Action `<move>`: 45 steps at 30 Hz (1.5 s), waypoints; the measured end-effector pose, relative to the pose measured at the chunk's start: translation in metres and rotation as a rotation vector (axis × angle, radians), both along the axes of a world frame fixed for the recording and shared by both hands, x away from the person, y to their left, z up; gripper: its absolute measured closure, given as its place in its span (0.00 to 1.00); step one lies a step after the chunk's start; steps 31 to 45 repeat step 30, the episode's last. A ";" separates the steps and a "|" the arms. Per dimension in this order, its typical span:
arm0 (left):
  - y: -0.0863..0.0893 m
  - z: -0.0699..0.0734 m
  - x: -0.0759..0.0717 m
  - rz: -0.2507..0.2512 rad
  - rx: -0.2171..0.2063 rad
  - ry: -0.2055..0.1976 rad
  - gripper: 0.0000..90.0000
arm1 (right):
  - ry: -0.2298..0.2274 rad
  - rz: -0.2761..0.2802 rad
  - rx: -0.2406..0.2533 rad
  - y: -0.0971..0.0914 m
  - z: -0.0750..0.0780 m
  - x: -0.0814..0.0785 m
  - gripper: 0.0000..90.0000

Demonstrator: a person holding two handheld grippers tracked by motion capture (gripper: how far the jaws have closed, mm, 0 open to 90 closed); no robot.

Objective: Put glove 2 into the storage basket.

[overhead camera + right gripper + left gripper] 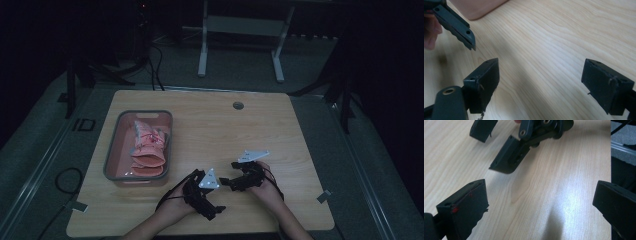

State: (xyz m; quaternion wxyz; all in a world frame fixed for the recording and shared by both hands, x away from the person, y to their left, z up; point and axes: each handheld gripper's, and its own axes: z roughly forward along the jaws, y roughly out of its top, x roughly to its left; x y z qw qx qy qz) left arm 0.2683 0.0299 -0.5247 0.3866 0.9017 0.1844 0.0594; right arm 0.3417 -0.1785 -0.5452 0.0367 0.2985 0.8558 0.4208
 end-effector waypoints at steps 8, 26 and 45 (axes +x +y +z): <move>-0.002 -0.013 0.001 -0.011 -0.007 0.010 0.00 | -0.004 -0.011 -0.009 -0.008 -0.010 -0.003 0.16; 0.002 -0.027 0.000 -0.021 -0.032 0.018 0.00 | -0.034 -0.003 -0.038 -0.008 -0.013 -0.004 0.16; 0.002 -0.026 0.000 -0.023 -0.032 0.018 0.00 | -0.033 -0.004 -0.038 -0.009 -0.014 -0.004 0.16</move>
